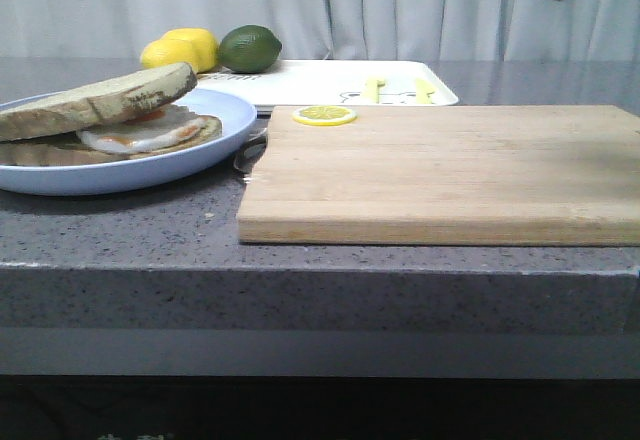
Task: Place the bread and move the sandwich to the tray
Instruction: 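Open the right gripper and withdraw it from the plate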
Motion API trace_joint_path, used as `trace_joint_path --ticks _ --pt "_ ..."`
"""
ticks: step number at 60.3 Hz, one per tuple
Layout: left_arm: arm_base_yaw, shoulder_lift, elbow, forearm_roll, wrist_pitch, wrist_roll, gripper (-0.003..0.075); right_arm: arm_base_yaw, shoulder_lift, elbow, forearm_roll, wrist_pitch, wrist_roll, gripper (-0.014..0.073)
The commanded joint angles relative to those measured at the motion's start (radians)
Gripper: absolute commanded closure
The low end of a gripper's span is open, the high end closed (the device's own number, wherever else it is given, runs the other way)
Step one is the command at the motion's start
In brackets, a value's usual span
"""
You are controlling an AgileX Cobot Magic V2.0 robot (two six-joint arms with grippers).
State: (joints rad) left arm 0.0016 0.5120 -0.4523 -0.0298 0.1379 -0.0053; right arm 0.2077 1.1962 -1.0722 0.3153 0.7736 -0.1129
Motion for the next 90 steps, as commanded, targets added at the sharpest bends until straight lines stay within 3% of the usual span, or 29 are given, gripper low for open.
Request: trace_joint_path --ticks 1,12,31,52,71,90 --pt "0.001 0.009 -0.031 -0.005 -0.085 -0.006 0.0062 -0.041 -0.076 -0.029 -0.168 0.005 0.088 0.0667" --pt "0.001 0.009 -0.031 -0.005 -0.085 -0.006 0.0062 -0.060 -0.210 -0.004 -0.367 -0.005 0.162 0.0655" --pt "0.001 0.009 -0.031 -0.005 -0.085 -0.006 0.0062 -0.060 -0.607 0.349 -0.372 -0.373 0.162 0.0655" --pt "0.001 0.009 -0.031 -0.005 -0.085 -0.006 0.0062 -0.060 -1.030 0.677 -0.365 -0.429 0.162 0.0655" --pt "0.001 0.020 -0.041 -0.030 -0.083 -0.006 0.0062 -0.060 -1.069 0.721 -0.365 -0.489 0.162 0.0655" --pt "-0.002 0.353 -0.310 -0.030 0.229 -0.004 0.0062 -0.060 -1.069 0.721 -0.365 -0.489 0.162 0.0655"
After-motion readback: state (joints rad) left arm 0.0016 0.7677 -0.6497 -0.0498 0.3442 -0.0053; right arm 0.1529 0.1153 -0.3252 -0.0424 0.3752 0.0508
